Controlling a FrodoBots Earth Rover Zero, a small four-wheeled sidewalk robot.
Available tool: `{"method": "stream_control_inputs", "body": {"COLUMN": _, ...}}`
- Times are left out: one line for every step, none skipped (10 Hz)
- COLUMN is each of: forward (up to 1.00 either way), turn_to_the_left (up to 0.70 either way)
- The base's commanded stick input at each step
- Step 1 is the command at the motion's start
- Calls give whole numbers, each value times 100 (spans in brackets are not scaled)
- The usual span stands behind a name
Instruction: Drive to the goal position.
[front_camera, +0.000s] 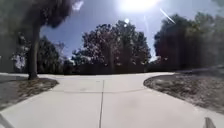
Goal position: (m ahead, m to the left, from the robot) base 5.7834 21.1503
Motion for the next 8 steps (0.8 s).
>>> {"method": "stream_control_inputs", "body": {"forward": 70, "turn_to_the_left": 0}}
{"method": "stream_control_inputs", "body": {"forward": 70, "turn_to_the_left": 0}}
{"method": "stream_control_inputs", "body": {"forward": 70, "turn_to_the_left": 0}}
{"method": "stream_control_inputs", "body": {"forward": 70, "turn_to_the_left": 0}}
{"method": "stream_control_inputs", "body": {"forward": 70, "turn_to_the_left": 0}}
{"method": "stream_control_inputs", "body": {"forward": 70, "turn_to_the_left": 0}}
{"method": "stream_control_inputs", "body": {"forward": 70, "turn_to_the_left": 35}}
{"method": "stream_control_inputs", "body": {"forward": 70, "turn_to_the_left": 32}}
